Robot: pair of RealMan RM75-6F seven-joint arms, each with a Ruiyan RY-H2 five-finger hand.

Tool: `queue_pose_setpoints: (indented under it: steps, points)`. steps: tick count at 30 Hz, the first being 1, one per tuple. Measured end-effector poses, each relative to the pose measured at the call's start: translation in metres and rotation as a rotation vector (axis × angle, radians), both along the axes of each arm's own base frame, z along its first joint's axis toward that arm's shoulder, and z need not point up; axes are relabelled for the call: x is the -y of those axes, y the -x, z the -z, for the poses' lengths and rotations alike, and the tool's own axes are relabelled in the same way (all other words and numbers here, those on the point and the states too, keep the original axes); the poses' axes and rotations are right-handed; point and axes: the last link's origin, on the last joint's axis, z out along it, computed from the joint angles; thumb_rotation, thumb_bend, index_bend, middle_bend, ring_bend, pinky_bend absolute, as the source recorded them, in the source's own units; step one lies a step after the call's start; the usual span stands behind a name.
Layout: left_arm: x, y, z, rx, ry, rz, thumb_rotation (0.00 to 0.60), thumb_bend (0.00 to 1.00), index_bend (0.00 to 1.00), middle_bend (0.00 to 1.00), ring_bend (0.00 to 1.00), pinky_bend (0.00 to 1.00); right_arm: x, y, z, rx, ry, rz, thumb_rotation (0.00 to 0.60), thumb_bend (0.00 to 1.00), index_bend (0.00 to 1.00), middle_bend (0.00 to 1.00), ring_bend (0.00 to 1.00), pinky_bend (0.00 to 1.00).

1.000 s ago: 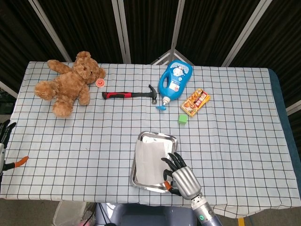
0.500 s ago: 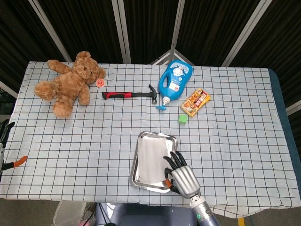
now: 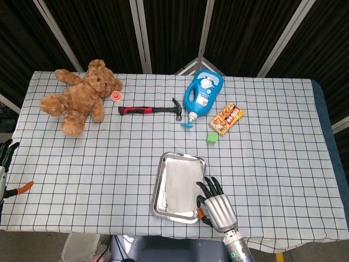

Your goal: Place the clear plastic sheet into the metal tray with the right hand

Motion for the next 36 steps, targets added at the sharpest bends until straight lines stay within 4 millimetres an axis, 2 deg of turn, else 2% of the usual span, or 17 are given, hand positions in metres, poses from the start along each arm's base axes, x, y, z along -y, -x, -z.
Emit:
queue_pose_setpoints:
  steps: [3,8,18,26,32,36]
  points:
    - [0.000,0.000,-0.001,0.002,-0.003,-0.001,0.600,0.00,0.00,0.00,0.00,0.00,-0.001,-0.005,0.001,0.005,-0.004,-0.012,0.600,0.52,0.64,0.20,0.01,0.00]
    - [0.000,0.002,-0.002,0.008,-0.006,-0.009,0.600,0.00,0.00,0.00,0.00,0.00,-0.001,-0.010,0.003,0.005,-0.009,-0.030,0.600,0.52,0.48,0.18,0.00,0.00]
    - [-0.003,0.005,-0.004,0.018,-0.012,-0.023,0.600,0.00,0.00,0.00,0.00,0.00,-0.004,-0.018,0.007,0.027,-0.051,-0.049,0.600,0.53,0.36,0.15,0.00,0.00]
    - [-0.003,0.006,-0.004,0.023,-0.014,-0.028,0.600,0.00,0.00,0.00,0.00,0.00,-0.009,-0.028,0.006,0.050,-0.069,-0.088,0.600,0.50,0.20,0.12,0.00,0.00]
    - [-0.003,0.006,-0.004,0.024,-0.012,-0.028,0.600,0.00,0.00,0.00,0.00,0.00,-0.007,-0.018,-0.003,-0.017,-0.068,-0.099,0.600,0.50,0.17,0.12,0.00,0.00]
    - [-0.003,0.006,-0.004,0.020,-0.011,-0.027,0.600,0.00,0.00,0.00,0.00,0.00,0.000,-0.001,-0.016,-0.102,-0.065,-0.083,0.600,0.50,0.17,0.12,0.00,0.00]
